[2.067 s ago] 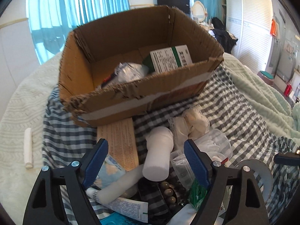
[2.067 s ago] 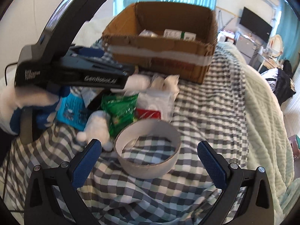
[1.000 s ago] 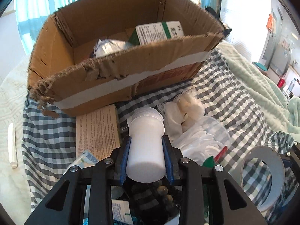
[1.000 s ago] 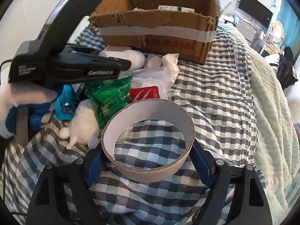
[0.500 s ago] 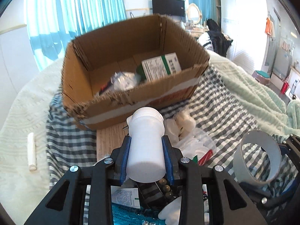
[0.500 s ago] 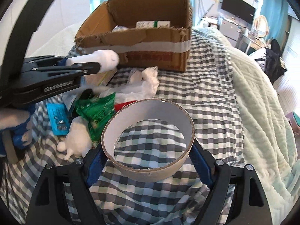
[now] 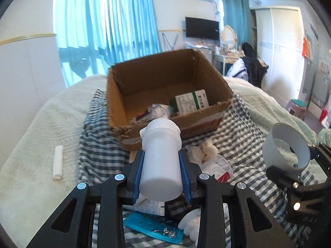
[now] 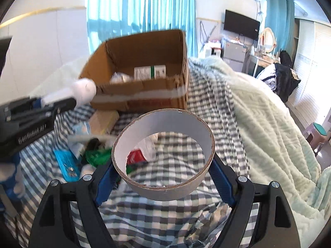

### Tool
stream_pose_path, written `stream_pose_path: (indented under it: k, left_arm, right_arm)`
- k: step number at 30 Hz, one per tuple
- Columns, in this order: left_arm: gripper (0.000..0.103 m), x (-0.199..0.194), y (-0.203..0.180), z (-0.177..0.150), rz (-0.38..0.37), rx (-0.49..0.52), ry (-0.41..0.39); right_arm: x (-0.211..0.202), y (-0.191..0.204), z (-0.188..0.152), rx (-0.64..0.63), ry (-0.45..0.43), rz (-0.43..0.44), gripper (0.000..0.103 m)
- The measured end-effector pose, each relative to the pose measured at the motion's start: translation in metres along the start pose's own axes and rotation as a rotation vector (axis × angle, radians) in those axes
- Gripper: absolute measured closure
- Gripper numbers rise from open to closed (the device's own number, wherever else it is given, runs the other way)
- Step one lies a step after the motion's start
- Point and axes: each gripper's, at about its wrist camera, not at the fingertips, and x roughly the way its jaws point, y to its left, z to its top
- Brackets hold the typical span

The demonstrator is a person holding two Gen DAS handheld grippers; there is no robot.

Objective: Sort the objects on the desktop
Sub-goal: 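Carry the white bottle and tape roll with both grippers over the cardboard box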

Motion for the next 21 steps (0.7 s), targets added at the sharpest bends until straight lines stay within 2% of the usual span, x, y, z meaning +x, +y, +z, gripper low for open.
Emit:
stream_pose_path:
  k: [6,14,21]
  left_arm:
    - [0.071,-0.018,0.014,0.000,0.044,-0.060,-0.060]
    - [0.071,-0.030,0.015,0.013,0.054,-0.055,-0.124]
    - [0.070,-0.039,0.017,0.032,0.061,-0.069,-0.175]
  right_arm:
    - [-0.012,0.009,0.013,0.020,-0.076,0.033,0.021]
    - [-0.028,0.022,0.031,-0.005,-0.151,0.037,0.021]
    - [-0.041,0.017,0.058,0.000,-0.246,0.040,0.021]
